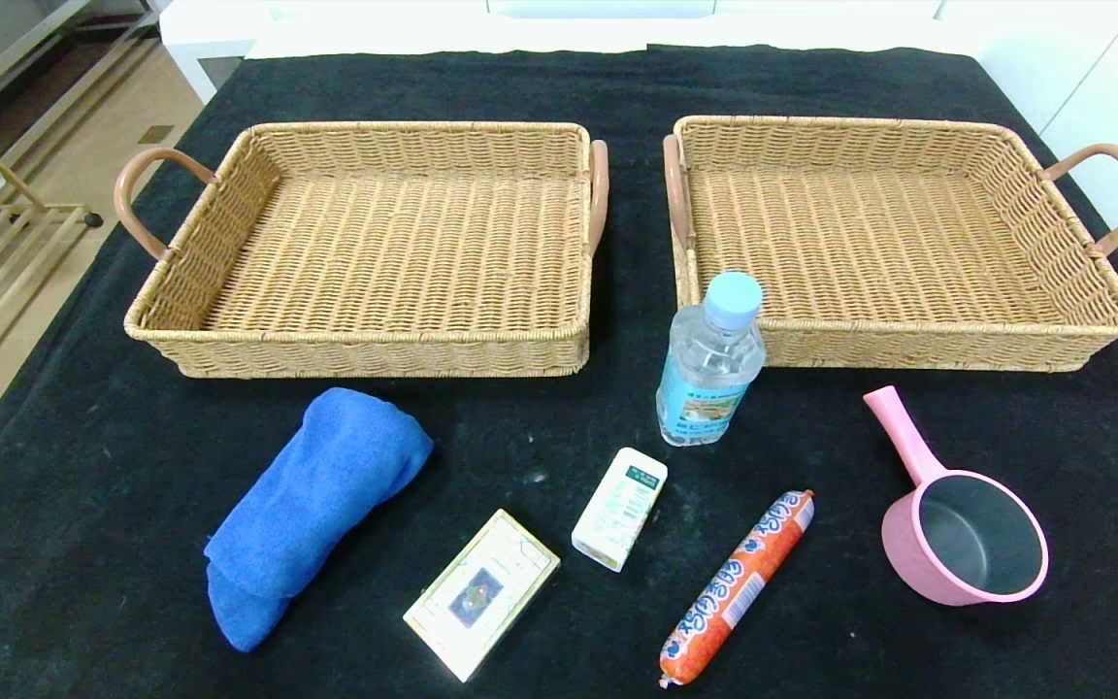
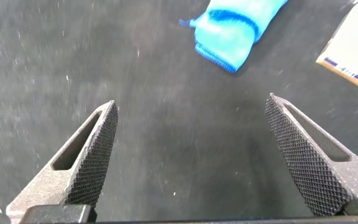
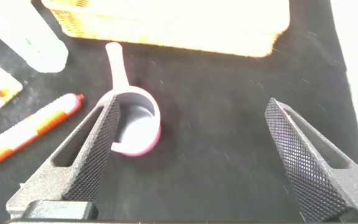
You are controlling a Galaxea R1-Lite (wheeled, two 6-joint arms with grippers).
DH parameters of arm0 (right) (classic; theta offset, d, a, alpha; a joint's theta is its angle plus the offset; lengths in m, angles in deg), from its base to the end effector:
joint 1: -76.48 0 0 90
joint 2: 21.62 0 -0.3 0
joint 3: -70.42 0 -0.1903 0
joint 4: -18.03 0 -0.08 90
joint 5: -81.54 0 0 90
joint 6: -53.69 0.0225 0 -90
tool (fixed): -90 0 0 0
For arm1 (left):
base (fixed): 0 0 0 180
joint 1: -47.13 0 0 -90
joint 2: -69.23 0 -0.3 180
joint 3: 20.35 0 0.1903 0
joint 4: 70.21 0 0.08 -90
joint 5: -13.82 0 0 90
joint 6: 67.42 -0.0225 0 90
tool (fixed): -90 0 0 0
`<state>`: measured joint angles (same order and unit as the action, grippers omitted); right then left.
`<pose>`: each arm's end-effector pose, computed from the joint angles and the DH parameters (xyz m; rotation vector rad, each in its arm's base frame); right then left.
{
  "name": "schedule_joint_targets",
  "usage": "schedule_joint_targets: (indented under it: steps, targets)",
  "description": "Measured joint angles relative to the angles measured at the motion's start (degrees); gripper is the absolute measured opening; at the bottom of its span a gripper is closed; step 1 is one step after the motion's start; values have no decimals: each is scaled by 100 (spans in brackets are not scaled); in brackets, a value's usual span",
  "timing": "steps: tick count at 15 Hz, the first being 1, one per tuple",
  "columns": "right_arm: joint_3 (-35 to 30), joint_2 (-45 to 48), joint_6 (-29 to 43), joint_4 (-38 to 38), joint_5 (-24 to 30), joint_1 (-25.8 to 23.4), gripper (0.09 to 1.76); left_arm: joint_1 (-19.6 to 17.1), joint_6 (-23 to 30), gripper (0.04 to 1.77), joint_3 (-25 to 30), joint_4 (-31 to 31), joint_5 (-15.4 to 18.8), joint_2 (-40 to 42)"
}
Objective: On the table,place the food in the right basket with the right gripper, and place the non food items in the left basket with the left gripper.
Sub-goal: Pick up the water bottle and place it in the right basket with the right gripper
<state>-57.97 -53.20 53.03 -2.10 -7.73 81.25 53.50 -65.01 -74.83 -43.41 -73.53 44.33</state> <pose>0.0256 0.0024 0.2221 -0.0116 0.0012 0.0960 -0.0043 -0.0006 0.2252 -0.0435 -0.0452 -0.1584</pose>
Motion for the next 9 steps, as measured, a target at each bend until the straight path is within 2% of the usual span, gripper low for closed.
schedule_joint_targets:
  steps: [9]
  targets:
    - [0,0,0,0,0,0,171,0,0,172,0,0,0,0]
